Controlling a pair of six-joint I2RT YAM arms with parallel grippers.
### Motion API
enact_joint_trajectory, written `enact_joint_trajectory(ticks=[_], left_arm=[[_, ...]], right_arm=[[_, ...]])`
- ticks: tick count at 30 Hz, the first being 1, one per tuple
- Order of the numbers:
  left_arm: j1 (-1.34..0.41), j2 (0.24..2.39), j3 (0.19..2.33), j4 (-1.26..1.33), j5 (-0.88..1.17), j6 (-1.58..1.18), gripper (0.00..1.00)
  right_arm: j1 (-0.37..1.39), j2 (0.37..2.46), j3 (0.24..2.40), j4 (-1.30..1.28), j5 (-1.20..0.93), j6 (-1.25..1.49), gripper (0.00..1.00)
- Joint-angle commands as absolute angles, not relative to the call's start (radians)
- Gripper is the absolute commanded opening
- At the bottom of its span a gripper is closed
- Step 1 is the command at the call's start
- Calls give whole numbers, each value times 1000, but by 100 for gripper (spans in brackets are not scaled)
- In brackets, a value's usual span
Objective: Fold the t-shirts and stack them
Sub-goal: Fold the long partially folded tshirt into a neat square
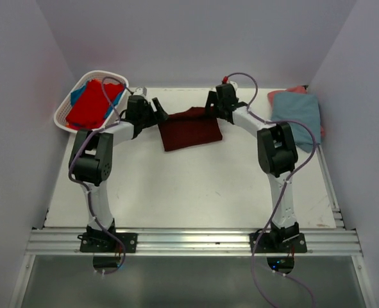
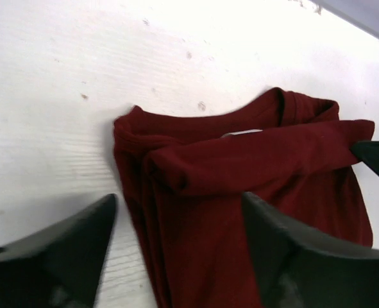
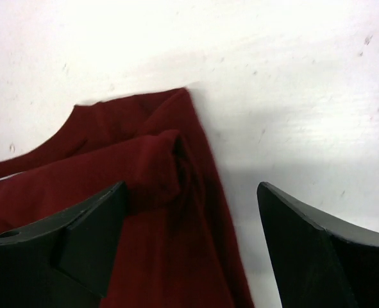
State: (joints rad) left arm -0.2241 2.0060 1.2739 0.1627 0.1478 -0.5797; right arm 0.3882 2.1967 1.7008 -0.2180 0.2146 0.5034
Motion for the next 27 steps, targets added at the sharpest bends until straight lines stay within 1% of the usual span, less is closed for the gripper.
enact_joint_trajectory(ticks=[1,2,3,4,5,7,9,11,12,14,15,16,17,18,19,21,24,27], left_arm=[[-192,1949,1278,302,141,-615,86],[-193,1915,1247,336,138,-615,99],[-196,1879,1221,362,137,-615,100],[-196,1823,1189,374,138,-612,100],[-196,1800,1180,374,146,-608,100],[-204,1763,1181,330,187,-588,100],[-216,1753,1196,295,218,-578,100],[-244,1743,1192,301,291,-577,99],[-258,1743,1192,311,320,-577,95],[-299,1761,1189,385,417,-595,85],[-311,1776,1192,415,452,-606,68],[-328,1822,1218,437,500,-626,55],[-334,1851,1236,437,520,-633,38],[-339,1880,1255,433,555,-641,10],[-347,1935,1282,434,564,-649,0],[-354,2006,1299,471,598,-670,0],[-359,2060,1308,506,624,-686,0],[-364,2120,1334,496,630,-672,0]], right_arm=[[339,2211,1821,-221,115,491,87],[341,2173,1730,-140,115,483,90],[339,2131,1670,-88,118,476,97],[339,2041,1613,-45,123,472,99],[337,2008,1533,-5,121,465,99],[337,1938,1484,28,117,457,99],[337,1907,1428,32,98,453,99],[336,1876,1382,43,69,454,97],[337,1867,1367,55,55,457,95],[331,1858,1339,96,-12,460,64],[327,1864,1339,104,-53,465,37],[325,1873,1345,88,-76,475,7],[321,1903,1380,65,-128,501,0],[319,1920,1397,55,-170,514,0],[319,1939,1410,57,-207,529,0],[318,2009,1454,63,-337,587,0],[319,2097,1489,127,-463,670,0],[319,2172,1496,205,-511,744,0]])
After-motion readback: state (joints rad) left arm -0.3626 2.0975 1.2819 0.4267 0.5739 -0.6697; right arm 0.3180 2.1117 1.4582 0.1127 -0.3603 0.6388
